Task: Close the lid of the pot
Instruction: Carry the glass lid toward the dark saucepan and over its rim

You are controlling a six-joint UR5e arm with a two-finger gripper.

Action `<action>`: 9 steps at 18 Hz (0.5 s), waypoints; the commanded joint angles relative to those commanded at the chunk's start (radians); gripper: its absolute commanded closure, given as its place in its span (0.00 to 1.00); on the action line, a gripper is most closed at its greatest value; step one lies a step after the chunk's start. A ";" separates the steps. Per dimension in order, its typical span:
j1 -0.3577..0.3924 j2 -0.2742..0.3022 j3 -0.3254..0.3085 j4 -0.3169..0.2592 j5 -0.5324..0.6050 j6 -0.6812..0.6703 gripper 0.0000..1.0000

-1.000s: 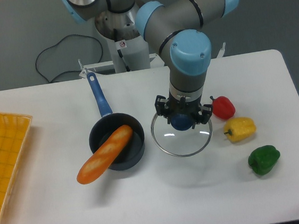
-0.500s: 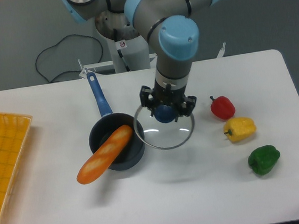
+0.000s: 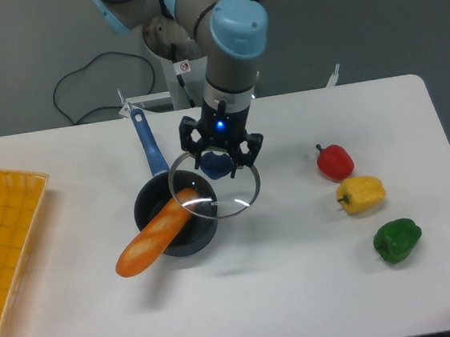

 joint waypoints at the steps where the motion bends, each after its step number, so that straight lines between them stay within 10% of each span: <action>1: -0.005 -0.002 -0.005 0.018 0.000 -0.018 0.70; 9: -0.058 0.005 -0.057 0.104 0.008 -0.077 0.70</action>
